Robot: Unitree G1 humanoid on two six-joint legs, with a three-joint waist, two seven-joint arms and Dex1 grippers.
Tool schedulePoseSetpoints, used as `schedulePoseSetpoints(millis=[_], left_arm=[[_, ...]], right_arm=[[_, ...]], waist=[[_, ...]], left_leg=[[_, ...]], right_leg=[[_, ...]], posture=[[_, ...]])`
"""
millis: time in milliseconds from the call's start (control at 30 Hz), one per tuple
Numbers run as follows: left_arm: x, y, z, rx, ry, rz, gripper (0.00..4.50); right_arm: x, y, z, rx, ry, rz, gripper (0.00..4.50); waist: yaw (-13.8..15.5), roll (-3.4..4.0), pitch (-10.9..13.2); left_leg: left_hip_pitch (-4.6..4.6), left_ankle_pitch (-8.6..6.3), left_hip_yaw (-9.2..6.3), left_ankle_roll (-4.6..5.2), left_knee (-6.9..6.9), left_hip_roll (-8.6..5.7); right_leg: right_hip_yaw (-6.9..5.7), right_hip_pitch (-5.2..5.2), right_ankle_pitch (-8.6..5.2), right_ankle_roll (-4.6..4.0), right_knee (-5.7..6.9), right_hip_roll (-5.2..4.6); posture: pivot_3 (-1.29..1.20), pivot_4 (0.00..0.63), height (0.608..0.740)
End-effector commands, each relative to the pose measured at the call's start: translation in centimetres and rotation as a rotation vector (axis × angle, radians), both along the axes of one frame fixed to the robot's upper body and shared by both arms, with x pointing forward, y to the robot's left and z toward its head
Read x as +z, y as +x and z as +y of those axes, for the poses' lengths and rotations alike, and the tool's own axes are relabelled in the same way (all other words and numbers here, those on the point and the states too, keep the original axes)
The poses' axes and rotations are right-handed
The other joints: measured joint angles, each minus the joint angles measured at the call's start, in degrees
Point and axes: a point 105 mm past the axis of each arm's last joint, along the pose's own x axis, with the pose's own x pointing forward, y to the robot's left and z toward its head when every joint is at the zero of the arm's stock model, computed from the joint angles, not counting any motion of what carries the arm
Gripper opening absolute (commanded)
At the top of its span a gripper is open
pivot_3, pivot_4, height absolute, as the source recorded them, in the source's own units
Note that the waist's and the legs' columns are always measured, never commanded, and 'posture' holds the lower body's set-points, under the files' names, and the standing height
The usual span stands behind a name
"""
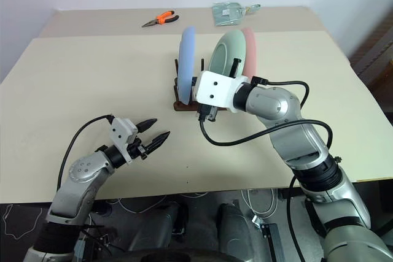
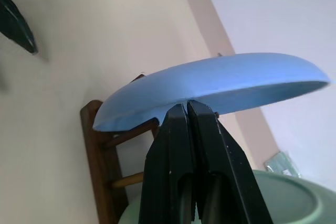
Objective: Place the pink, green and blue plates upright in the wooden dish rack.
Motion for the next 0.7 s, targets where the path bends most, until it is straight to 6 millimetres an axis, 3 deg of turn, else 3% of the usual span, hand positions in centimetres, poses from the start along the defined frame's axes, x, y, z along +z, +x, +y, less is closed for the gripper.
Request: schedulePoseSetpoints(millis=[33, 300, 467, 700], left_arm=[[1.0, -0.3, -0.5, -0.020, -0.008, -0.042, 3.00], [0.8, -0.3, -0.7, -0.032, -0.003, -0.038, 3.00], [0.7, -0.2, -0.5, -0.037, 0.001, -0.033, 3.00], [0.6, -0.3, -1.3, -0.088, -0.006, -0.023, 3.00]], right_arm=[[1.2, -0.1, -0.6, -0.005, -0.014, -0.067, 0.02], [1.4, -0.2, -3.2, -0.050, -0.066, -0.079, 0.02], [1.5, -1.9, -6.2, -0.068, -0.111, -0.003, 0.02], [-0.8, -2.7, -8.8, -0.154, -0.204, 0.093, 0.02]], waist=[[0.0, 0.00, 0.0], [0.0, 0.00, 0.0], [0.1, 0.01, 0.0], [-0.1, 0.04, 0.0]], left_leg=[[0.00, 0.00, 0.00, 0.00, 0.00, 0.00], [0.00, 0.00, 0.00, 0.00, 0.00, 0.00], [0.00, -0.02, 0.00, 0.05, 0.03, 0.00], [0.01, -0.05, 0.00, 0.08, 0.04, 0.01]], right_leg=[[0.00, 0.00, 0.00, 0.00, 0.00, 0.01], [0.00, 0.01, 0.00, 0.00, -0.01, 0.01], [-0.01, 0.06, 0.00, 0.01, -0.05, -0.01], [0.01, 0.07, -0.03, -0.05, -0.07, -0.03]], posture=[[0.00, 0.150, 0.740], [0.00, 0.150, 0.740], [0.00, 0.150, 0.740], [0.00, 0.150, 0.740]])
